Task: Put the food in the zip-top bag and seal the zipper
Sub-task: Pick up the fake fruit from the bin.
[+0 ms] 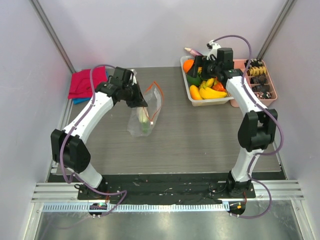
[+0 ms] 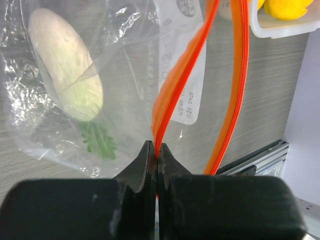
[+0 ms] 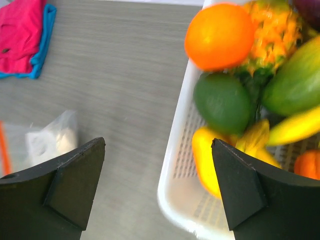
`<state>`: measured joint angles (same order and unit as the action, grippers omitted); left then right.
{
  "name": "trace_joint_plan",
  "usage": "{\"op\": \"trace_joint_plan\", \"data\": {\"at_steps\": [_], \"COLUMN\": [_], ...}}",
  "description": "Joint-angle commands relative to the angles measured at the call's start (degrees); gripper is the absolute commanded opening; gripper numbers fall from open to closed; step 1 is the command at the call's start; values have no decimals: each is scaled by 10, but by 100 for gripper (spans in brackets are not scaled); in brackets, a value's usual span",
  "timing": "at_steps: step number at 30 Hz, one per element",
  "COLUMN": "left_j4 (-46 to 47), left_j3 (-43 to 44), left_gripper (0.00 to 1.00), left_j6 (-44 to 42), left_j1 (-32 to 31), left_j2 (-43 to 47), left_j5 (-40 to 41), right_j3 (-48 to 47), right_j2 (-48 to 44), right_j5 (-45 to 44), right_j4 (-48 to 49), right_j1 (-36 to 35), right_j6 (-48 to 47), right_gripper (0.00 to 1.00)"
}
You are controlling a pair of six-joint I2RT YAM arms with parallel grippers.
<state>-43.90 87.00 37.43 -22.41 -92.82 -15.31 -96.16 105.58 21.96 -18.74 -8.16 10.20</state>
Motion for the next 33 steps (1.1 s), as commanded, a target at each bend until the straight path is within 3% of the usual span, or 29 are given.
{"op": "trace_joint_plan", "data": {"at_steps": [1,6,16,30,32,33], "left_j4": [22,22,22,22,21,19], "left_j3": [32,37,28,20,24,26], "left_gripper": [0,0,0,0,0,0], "left_j6": [-7,-19,-24,-33,-34,-35], "left_j1": [3,4,4,8,10,11], "left_j2": [-4,-5,-12,-20,-23,-25], "left_j5": [-9,-4,-9,-9,-7,-7], "right_j3": [-76,-174,-271,-238,-232,-232], "right_j2": [63,158,245,272,272,271], "right_j5": [-50,-121,-141,-86,-90,-95], "right_j4": [63,72,101,130,137,139], "right_j1": [-9,-9,-16,-16,-17,-15], "right_j6": [-18,-11,-35,-6,-9,-9], "right_gripper": [93,92,95,96,92,84]}}
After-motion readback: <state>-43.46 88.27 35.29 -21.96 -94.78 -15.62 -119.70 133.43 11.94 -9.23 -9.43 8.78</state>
